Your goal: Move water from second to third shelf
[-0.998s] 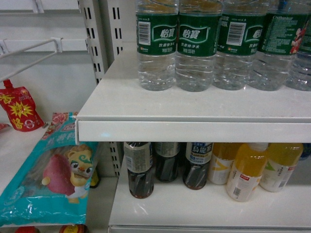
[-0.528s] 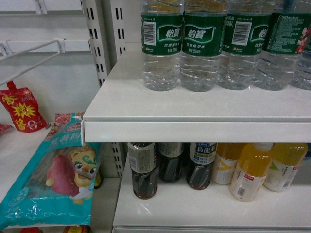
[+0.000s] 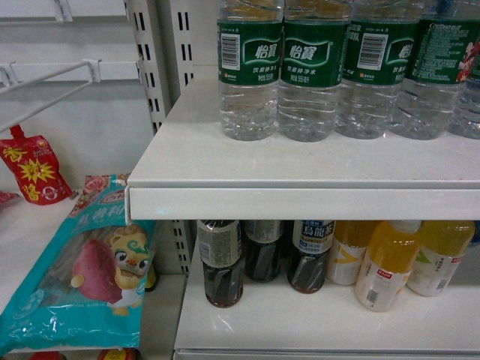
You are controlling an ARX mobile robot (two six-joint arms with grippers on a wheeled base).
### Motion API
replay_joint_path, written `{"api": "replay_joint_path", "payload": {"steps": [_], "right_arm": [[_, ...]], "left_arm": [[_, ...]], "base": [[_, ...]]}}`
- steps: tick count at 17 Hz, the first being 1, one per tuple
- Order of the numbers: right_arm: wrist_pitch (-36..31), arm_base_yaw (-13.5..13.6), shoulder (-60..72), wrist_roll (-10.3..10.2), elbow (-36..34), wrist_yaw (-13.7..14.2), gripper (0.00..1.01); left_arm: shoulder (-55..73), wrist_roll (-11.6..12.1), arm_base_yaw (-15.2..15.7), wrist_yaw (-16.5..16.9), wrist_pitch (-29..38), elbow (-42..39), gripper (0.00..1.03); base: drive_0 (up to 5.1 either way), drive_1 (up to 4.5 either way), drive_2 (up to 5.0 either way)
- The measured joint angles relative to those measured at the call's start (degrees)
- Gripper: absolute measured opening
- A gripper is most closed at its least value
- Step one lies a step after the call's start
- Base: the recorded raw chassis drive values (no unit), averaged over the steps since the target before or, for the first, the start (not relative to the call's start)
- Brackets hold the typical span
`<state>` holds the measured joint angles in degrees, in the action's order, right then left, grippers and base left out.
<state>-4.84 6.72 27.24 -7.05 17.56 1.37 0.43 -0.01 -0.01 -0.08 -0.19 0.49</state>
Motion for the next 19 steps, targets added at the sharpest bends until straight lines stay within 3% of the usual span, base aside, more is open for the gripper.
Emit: {"api": "replay_joint_path", "payload": {"steps": [1,2,4,7,13,19], "right_arm": [[-1.8,-1.9,0.8,-0.9,0.0,-6.0,0.43],[-3.8,-1.6,3.0,-1.3,0.8,-10.2,0.43],[-6.9,2.8,8.5,-1.3,2.9,-11.7,0.43],[-14.6,6.6,19.2,-1.1,6.5,-11.2,0.43],[-20.9,8.0,39.8,1.3,16.8,-8.7,0.43],[-21.2,8.8,51.5,2.2,28.2,-6.9,0.43]], "left_arm": [[0.0,0.0,0.0,0.0,0.0,0.0,0.98],[0.0,0.0,0.0,0.0,0.0,0.0,0.98],[0.0,0.0,0.0,0.0,0.0,0.0,0.98],[0.0,0.0,0.0,0.0,0.0,0.0,0.98],[0.0,0.0,0.0,0.0,0.0,0.0,0.98],[0.0,0.0,0.0,0.0,0.0,0.0,0.98]], "base": [[0.0,0.00,0.0],[0.0,0.00,0.0],[0.0,0.00,0.0],[0.0,0.00,0.0],[0.0,0.00,0.0],[0.0,0.00,0.0]]}}
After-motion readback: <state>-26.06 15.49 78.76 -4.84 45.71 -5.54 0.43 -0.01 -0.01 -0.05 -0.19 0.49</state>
